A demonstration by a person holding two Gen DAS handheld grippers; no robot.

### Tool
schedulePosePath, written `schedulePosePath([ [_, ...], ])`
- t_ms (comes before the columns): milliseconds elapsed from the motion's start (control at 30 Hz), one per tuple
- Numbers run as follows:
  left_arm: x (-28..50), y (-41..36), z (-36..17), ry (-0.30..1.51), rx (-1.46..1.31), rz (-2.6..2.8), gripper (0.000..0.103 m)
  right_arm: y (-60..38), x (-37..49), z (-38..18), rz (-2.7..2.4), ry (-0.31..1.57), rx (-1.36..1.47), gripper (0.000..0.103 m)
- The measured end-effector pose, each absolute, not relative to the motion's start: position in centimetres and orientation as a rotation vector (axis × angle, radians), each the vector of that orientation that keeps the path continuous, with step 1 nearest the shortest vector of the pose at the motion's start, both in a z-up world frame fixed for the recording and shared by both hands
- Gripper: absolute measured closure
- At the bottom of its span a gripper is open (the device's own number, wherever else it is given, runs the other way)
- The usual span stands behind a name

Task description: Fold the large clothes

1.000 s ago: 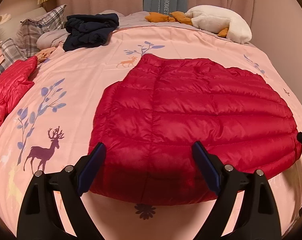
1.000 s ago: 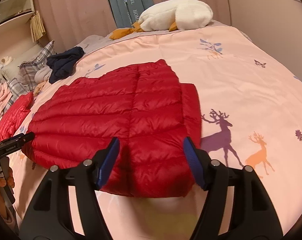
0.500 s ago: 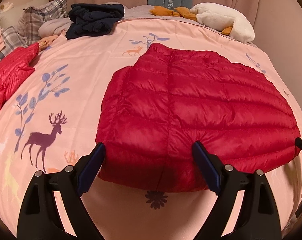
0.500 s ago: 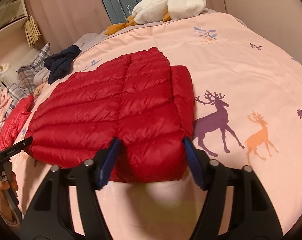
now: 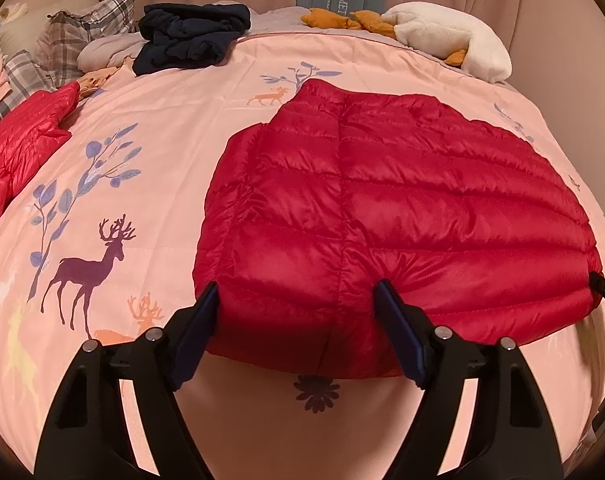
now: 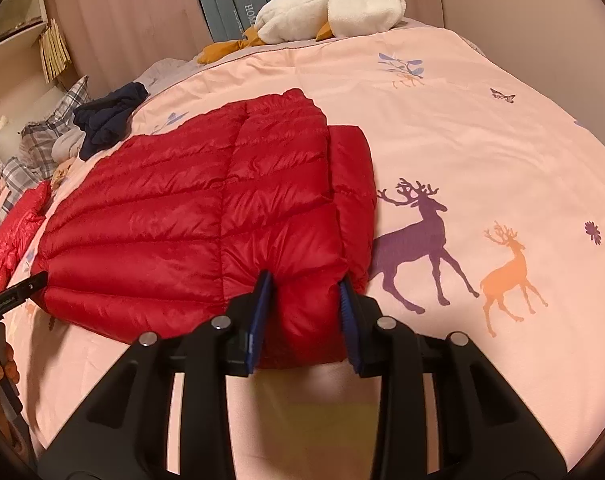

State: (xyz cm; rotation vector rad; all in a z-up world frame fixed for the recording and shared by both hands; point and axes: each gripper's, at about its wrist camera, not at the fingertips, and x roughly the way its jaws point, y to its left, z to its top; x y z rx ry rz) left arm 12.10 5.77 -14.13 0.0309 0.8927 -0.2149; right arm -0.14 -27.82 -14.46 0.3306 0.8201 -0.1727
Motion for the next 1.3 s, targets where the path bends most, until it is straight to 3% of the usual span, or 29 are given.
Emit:
schedulePosePath([
  [267, 12.0, 6.0, -14.3, 0.896, 0.024, -0.202, 0.024, -28.1, -0.2, -14.7, -0.175, 0.824, 0.362, 0.069],
  [500, 10.9, 6.8, -13.7, 0.877, 0.030, -0.175, 0.024, -28.5, -1.5, -13.2, -0.180, 0.764, 0.394, 0.061],
  [867, 8.9, 5.1, -12.1, 0.792, 0.096, -0.177, 0.024, -24.2, -1.8, -10.4, -0.105, 0.684, 0.254, 0.057],
  [1300, 9.9, 2.4, -14.4, 0.822, 0.153, -0.197, 0.022, -21.4, 1.0, -14.4, -0.079, 0.793, 0.196, 0.056],
])
